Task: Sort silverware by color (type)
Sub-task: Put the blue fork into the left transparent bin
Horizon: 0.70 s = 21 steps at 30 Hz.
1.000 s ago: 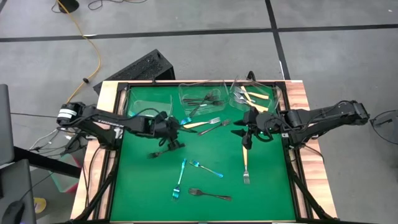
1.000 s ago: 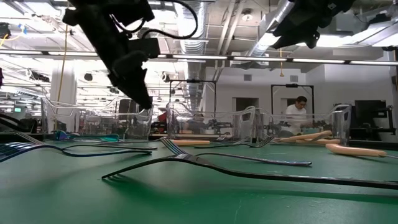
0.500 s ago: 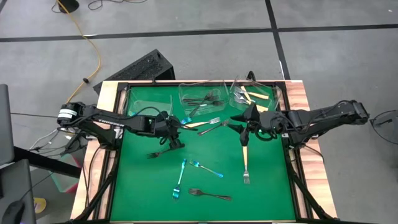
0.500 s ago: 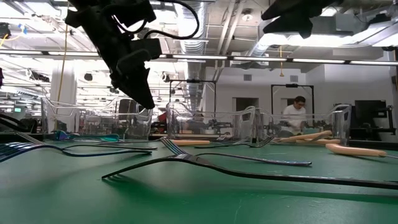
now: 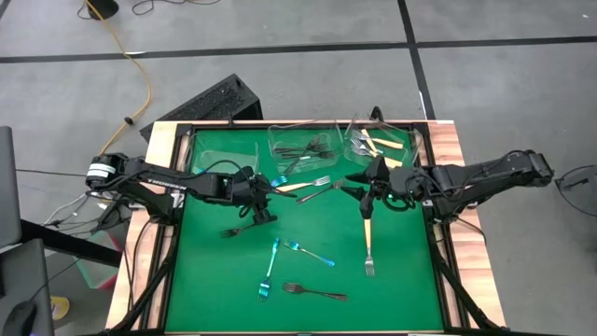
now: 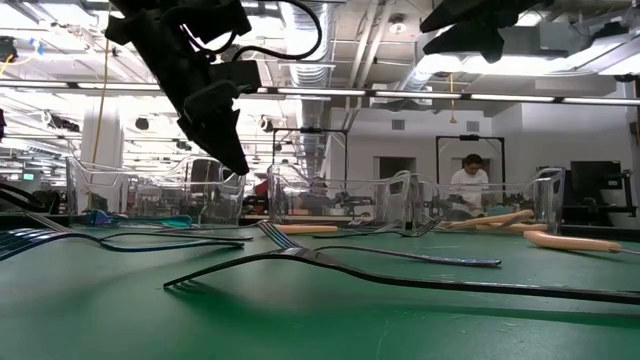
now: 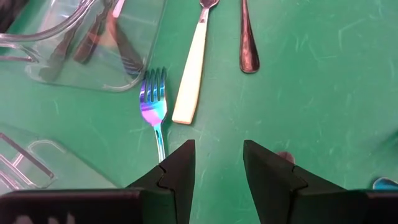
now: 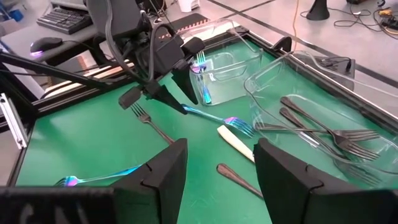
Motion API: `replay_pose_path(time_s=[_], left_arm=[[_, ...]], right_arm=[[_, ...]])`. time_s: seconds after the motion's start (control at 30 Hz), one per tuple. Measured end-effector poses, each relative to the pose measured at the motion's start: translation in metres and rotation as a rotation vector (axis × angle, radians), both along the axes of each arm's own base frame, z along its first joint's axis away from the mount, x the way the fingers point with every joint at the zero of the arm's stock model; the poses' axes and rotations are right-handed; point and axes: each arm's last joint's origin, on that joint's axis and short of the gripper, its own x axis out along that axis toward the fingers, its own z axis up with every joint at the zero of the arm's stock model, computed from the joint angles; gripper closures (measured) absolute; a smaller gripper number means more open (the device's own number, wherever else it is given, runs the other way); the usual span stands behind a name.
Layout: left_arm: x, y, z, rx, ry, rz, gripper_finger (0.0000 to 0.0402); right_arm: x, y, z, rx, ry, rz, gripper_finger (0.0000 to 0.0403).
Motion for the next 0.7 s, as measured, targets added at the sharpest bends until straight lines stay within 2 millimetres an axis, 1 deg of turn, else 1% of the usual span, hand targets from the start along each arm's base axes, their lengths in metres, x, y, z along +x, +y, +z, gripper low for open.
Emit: replay_pose_path(time_s=[0.43,0.7], left_arm=[[0.0002,0.0001,0.0002,0.007,0.000,-0.004,0.0281],[0.0036,0.0004,0.0027,-0.002,-0.054,0.020,0.0281]], right_arm=[[0.0000,0.0000,0.0000,-0.001,0.000,0.000,0.0198],[0.0001,-0.0006,0.0001,-0.052,0.015,0.020,0.0198]])
